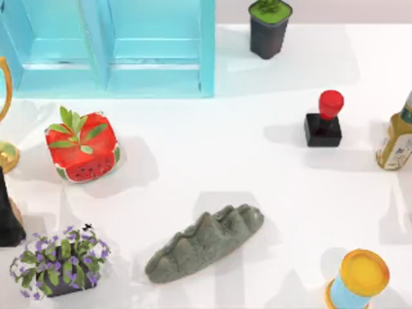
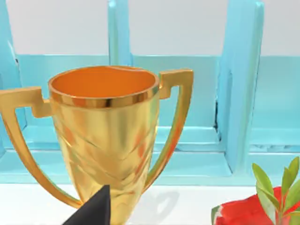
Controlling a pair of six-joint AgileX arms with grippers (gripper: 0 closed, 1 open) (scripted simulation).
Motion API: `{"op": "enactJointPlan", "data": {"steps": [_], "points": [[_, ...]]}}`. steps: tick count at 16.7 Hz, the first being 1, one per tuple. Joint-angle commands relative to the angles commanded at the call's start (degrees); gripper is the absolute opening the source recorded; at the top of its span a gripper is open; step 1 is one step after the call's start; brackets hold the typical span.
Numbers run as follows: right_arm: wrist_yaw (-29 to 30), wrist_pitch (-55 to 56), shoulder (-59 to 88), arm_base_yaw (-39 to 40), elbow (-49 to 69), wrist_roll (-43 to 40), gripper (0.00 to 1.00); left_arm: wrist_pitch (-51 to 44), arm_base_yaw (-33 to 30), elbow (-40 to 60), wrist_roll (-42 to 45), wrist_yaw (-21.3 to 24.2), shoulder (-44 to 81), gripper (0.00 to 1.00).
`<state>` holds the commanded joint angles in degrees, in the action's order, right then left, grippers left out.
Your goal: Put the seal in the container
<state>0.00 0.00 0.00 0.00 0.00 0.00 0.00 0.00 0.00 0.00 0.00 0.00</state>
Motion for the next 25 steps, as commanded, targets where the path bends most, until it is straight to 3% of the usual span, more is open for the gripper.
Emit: {"op": "enactJointPlan", "data": {"steps": [5, 10, 25], "points": [[-0.07, -2.29, 3.26, -0.46, 3.31, 0.72, 1.0, 0.0, 0.0, 0.0, 0.0, 0.0, 0.0, 1.0], [0.28, -14.09, 19.93, -1.27, 19.04, 3.88, 1.0, 0.0, 0.0, 0.0, 0.0, 0.0, 0.0, 1.0], [6.82, -72.94, 103.84, 6.96, 98.94, 11.04, 1.0, 0.0, 0.0, 0.0, 0.0, 0.0, 0.0, 1.0]]}}
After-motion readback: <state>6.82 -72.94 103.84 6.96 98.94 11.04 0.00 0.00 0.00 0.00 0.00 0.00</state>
